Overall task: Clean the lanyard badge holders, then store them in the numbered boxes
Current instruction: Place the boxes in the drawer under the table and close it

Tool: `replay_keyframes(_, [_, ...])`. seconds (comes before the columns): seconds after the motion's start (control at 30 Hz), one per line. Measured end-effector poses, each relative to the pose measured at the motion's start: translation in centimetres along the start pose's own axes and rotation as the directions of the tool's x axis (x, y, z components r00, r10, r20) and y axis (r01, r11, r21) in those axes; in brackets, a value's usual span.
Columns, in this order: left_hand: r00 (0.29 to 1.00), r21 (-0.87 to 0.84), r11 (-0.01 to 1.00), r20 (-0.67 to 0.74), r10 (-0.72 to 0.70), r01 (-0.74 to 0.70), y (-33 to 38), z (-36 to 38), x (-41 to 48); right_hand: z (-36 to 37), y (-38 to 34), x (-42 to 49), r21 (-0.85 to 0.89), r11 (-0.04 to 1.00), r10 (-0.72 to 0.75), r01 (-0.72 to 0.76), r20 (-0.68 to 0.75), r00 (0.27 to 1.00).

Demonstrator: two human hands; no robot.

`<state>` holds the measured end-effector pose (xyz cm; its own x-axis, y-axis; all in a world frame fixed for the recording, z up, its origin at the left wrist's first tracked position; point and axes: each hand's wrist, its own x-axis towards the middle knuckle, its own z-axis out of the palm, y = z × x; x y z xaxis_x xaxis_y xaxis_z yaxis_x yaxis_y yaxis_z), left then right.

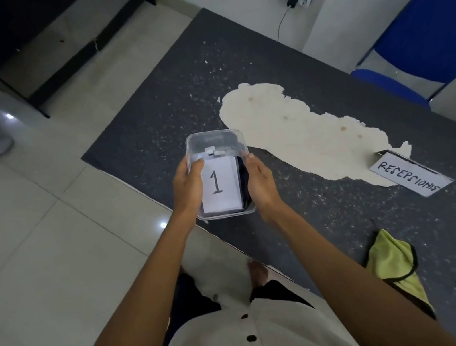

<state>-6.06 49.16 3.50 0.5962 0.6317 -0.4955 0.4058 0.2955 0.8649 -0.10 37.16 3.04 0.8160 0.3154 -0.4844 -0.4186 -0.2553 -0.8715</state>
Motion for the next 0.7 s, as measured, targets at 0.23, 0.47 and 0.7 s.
replay_keyframes(0.23, [0.984, 0.109, 0.994, 0.177, -0.011, -0.008, 3.1, -5.8, 5.8, 7.7, -2.0, 1.4, 0.06, 0.998, 0.009, 0.0, -0.146, 0.989])
replay_keyframes(0.47, [0.945, 0.166, 0.985, 0.328, -0.009, -0.049, 6.1, -10.3, 10.1, 13.6, -3.3, 2.2, 0.152, 0.988, 0.048, -0.008, -0.259, 0.965])
replay_keyframes(0.7, [0.932, 0.21, 0.97, 0.359, 0.041, -0.123, 8.3, -12.1, 15.1, 17.6, -5.5, 5.4, 0.187, 0.982, 0.027, 0.033, -0.31, 0.95])
